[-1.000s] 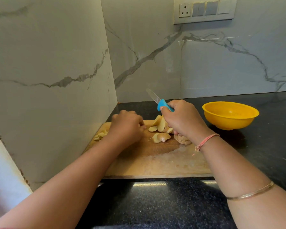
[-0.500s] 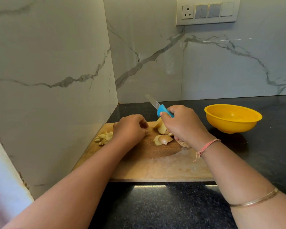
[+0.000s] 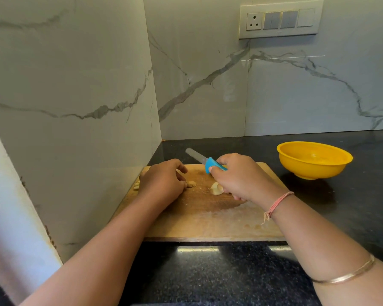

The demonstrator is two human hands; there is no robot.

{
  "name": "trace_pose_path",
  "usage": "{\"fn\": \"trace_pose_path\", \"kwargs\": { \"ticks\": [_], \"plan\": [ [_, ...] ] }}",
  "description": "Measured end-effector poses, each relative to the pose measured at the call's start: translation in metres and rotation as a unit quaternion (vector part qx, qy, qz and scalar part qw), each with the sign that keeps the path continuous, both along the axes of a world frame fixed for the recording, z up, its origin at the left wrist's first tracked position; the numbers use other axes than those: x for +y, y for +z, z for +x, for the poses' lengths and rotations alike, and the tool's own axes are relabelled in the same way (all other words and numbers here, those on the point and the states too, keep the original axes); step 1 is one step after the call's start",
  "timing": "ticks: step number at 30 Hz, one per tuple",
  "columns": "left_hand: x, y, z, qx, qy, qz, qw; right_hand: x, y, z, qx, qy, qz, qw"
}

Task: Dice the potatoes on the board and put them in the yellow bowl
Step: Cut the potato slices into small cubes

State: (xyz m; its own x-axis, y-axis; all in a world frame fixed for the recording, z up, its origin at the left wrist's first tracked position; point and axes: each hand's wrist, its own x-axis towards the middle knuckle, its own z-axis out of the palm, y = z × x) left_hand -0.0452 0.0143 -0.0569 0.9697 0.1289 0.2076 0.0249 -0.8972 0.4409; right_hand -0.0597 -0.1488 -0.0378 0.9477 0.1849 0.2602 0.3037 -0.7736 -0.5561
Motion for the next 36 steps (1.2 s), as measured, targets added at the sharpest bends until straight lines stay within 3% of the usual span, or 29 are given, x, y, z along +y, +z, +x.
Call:
{"fn": "trace_pose_path", "kwargs": {
  "ticks": [8, 17, 26, 36],
  "plan": [
    [0.001, -0.007, 0.006, -0.018, 0.010, -0.013, 1.000, 0.002, -0.006, -0.026, 0.039, 0.029, -0.098, 0.994],
    [0.000, -0.010, 0.010, -0.017, 0.019, -0.023, 0.999, 0.005, -0.007, -0.045, 0.018, 0.013, -0.132, 0.991],
    [0.001, -0.011, 0.014, -0.013, 0.012, -0.043, 0.999, 0.023, 0.009, -0.046, 0.074, 0.006, -0.156, 0.985],
    [-0.002, -0.007, 0.008, -0.018, 0.032, 0.003, 0.999, 0.018, 0.004, -0.061, 0.065, 0.018, -0.189, 0.980]
  ]
}}
